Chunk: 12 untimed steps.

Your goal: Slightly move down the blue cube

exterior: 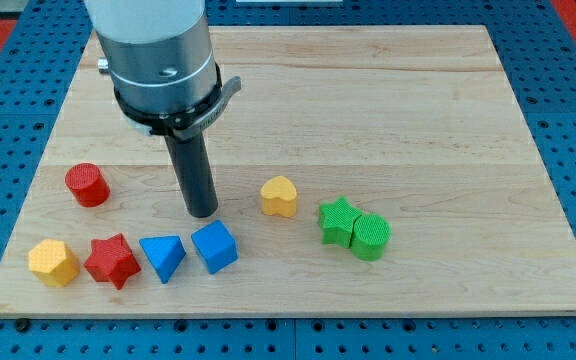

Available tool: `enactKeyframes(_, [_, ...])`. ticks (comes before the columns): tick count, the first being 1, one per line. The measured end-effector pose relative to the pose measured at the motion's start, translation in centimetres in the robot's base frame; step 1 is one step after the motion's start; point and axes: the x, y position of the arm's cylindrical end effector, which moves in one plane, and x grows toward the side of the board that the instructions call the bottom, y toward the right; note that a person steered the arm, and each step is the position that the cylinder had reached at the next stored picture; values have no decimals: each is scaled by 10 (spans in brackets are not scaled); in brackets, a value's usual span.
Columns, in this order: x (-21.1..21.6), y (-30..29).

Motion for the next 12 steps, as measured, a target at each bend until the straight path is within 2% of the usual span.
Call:
enactKeyframes(3, [1,37])
enactKeyframes(4, [0,23])
enactKeyframes(5, [-3,-26])
enactKeyframes(6, [-3,-32])
enactKeyframes(9, [10,-14])
enactKeyframes(12, [10,29])
